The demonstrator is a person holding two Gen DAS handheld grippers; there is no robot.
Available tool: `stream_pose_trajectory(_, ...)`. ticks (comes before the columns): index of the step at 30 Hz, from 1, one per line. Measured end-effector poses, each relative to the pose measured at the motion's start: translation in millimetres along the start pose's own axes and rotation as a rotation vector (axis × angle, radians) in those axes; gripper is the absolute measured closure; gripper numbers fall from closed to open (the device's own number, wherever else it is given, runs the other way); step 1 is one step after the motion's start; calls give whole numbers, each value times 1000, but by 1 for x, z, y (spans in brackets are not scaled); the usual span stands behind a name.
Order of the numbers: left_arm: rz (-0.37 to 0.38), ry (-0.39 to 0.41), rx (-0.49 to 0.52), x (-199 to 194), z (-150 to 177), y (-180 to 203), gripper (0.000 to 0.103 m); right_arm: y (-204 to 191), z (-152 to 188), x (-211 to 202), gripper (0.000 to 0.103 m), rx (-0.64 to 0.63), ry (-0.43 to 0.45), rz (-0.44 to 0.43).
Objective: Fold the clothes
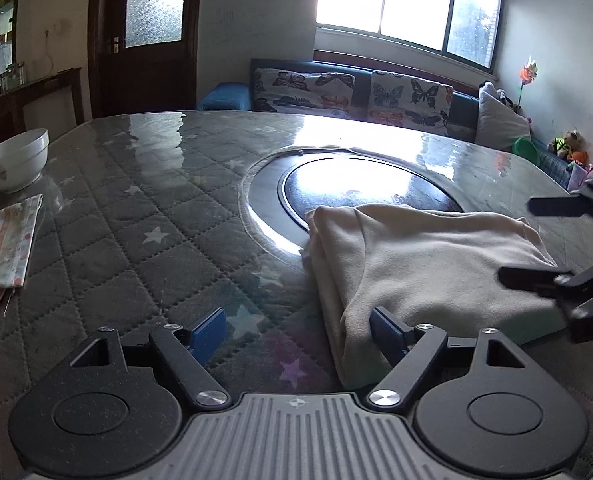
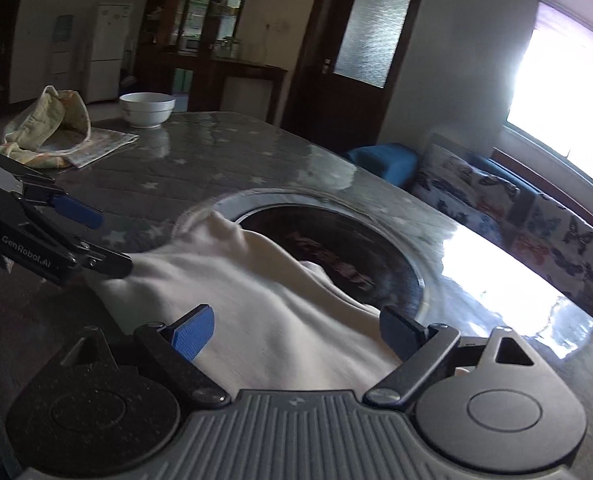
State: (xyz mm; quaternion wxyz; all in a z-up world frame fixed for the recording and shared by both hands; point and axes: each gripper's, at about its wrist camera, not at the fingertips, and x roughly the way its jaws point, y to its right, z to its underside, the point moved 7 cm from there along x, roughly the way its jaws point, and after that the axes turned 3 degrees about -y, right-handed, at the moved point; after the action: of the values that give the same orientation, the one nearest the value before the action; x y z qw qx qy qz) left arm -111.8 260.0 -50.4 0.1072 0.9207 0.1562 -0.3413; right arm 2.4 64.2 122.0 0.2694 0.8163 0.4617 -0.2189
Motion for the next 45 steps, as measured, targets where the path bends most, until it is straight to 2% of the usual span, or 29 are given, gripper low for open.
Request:
stream_pose_trajectory(5,2,-9,6,0,3,0,21,-26,-4,28,17,-45,-27,-34)
stream_pose_trajectory(7,7,-6,4,-1,1,-1,21,-30,-3,33,17,-68,-35,-24)
stream_pose_trajectory(11,11,15,-5,-7,-6,-5,21,-30,-10,19,18,-73,-10,-33)
stream_pose_trajectory(18,23,-7,-71,-2,-13,-15,25,-61,-15,13,24,-135,-12,-165)
stream_pose_trajectory(22,40,-32,-123,2,-16,-20,25,-82,-17,17,29,-186,-12,-209)
stream_pose_trajectory(26,61,-53,-168,4,-19,-24,25,-94,-15,22,38,-224,-24,-229)
stream_pose_trajectory(33,97,-81,-226,5,-19,-28,24,-102,-13,24,42,-255,-42,-241)
stream_pose_trajectory(39,132,-105,-283,7,-20,-30,24,-105,-12,24,58,-263,-52,-245)
stream_pose_trajectory(45,173,-116,-342,8,-24,-30,23,-93,-16,22,82,-170,-51,-261)
